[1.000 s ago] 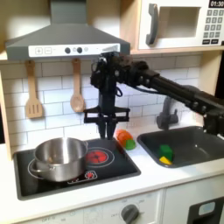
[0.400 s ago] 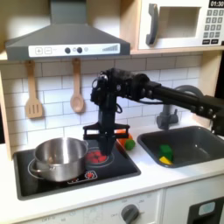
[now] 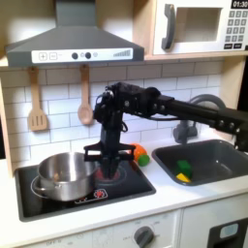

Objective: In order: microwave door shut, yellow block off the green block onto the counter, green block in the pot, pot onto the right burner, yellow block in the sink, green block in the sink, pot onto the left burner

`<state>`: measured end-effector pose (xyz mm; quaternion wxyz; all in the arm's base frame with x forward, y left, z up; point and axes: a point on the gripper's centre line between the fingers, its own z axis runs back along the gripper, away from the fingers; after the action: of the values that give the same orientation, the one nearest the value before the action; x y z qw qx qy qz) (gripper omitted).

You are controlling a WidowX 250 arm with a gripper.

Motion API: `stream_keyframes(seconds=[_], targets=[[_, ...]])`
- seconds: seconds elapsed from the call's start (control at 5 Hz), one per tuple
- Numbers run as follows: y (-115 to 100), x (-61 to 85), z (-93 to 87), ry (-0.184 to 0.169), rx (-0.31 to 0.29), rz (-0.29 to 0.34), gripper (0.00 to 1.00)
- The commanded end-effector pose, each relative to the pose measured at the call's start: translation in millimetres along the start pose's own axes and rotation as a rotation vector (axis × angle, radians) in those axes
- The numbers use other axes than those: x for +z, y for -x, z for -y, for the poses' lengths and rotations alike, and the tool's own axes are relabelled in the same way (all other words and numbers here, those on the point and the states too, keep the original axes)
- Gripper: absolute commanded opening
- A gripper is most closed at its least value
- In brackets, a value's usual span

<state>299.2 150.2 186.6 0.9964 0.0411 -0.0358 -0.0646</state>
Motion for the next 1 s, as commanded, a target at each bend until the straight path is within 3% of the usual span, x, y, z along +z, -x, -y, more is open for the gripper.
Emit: stream_keyframes(seconds=[0.0,0.2,0.6,0.8], targets=[[-10,-14.4,-5.1,0.006,-0.020,-0.002,0.00],[-15,-24.0,-7.3,0.012,-0.016,-0.010,0.00],[-26,-29.3,-20.2,0.003,-0.009,-0.010,0.00],[-29,-27.3,-13.0,0.020,-0.014,-0.011,0.00]])
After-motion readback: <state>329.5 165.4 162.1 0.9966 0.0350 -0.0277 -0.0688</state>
